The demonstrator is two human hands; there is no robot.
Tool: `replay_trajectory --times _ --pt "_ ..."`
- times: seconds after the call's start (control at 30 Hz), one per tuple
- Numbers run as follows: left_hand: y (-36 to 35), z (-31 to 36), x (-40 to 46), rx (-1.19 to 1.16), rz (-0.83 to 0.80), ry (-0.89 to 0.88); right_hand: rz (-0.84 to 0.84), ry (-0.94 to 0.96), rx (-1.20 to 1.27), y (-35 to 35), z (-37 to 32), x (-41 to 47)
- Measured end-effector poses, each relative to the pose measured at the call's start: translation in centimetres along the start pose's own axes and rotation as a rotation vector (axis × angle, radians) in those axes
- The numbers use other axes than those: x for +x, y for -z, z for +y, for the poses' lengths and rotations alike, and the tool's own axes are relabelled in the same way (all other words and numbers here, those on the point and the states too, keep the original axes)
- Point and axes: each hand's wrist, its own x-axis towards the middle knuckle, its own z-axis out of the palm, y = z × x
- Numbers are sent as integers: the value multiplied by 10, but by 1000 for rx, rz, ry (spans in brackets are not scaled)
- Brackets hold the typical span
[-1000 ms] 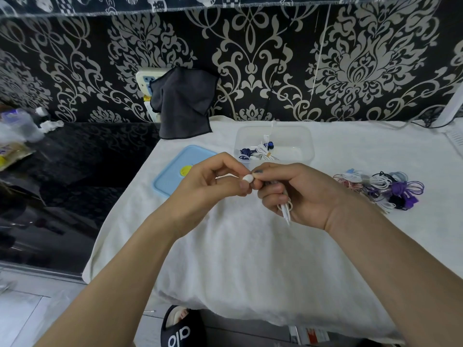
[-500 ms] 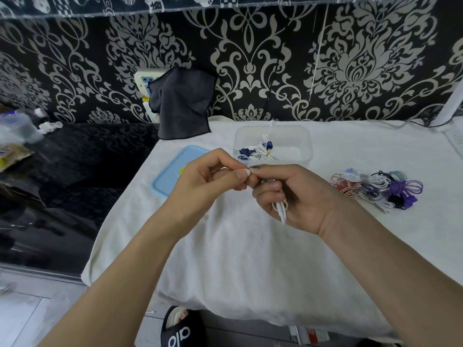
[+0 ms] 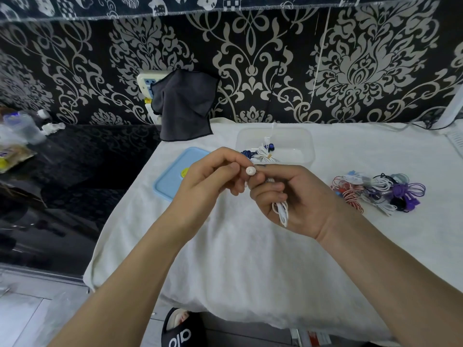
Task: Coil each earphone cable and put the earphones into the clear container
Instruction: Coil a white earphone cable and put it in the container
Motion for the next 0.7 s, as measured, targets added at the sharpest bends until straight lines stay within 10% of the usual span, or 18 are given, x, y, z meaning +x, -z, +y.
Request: replay_trajectory --times 0.7 --pt "-14 -6 6 168 93 -104 58 74 -44 6 -3 2"
